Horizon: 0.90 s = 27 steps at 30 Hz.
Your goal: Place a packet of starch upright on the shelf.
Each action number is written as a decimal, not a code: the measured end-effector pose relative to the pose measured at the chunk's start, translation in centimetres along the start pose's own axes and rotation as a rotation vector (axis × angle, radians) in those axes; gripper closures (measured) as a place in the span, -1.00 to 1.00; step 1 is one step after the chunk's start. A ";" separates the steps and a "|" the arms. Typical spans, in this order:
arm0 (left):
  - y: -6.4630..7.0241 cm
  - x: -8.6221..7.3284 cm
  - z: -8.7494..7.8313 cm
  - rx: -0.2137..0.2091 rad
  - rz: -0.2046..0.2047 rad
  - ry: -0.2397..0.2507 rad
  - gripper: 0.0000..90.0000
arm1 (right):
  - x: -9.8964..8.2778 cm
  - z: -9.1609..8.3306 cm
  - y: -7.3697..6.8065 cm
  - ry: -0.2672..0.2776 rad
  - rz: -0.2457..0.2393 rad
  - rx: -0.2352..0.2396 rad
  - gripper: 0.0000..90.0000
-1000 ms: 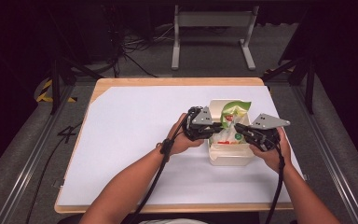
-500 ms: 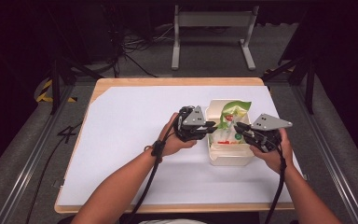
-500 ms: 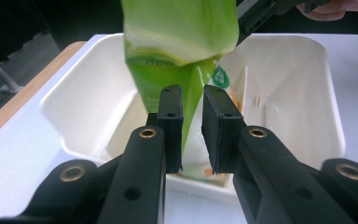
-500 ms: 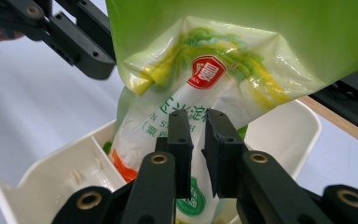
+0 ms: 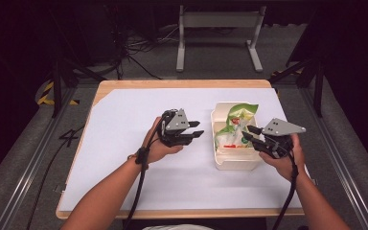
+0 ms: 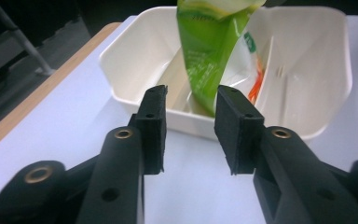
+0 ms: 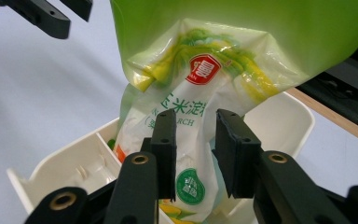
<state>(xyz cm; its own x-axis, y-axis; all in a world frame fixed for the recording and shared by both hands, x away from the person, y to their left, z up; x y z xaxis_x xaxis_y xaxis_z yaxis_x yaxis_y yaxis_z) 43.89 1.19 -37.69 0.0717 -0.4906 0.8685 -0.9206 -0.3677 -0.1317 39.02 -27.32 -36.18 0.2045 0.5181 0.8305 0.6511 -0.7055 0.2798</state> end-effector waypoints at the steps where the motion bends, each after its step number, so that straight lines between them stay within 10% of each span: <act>1: -0.1 -0.2 -0.3 0.005 -0.002 0.001 0.35 | 0.0 -0.1 0.0 -0.002 -0.001 -0.005 0.46; 27: -1.6 -7.2 -9.0 0.212 -0.135 -0.066 -0.52 | -1.6 -2.1 1.4 -0.011 0.047 -0.062 -0.25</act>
<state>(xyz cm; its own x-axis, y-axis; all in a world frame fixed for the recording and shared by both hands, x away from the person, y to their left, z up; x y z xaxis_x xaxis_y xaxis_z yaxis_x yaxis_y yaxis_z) 41.41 12.45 -39.46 0.2198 -0.4738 0.8528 -0.8002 -0.5875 -0.1202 38.03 -30.18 -36.13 0.2416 0.4890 0.8381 0.5940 -0.7575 0.2708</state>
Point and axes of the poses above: each handheld gripper's, and its own axes: z roughly forward along the jaws, x roughly out of its top, y roughly to its right, the point moved 3 cm from there along z, roughly forward along the jaws, and after that the axes turned 3 degrees about -z, right-handed, at the moved point
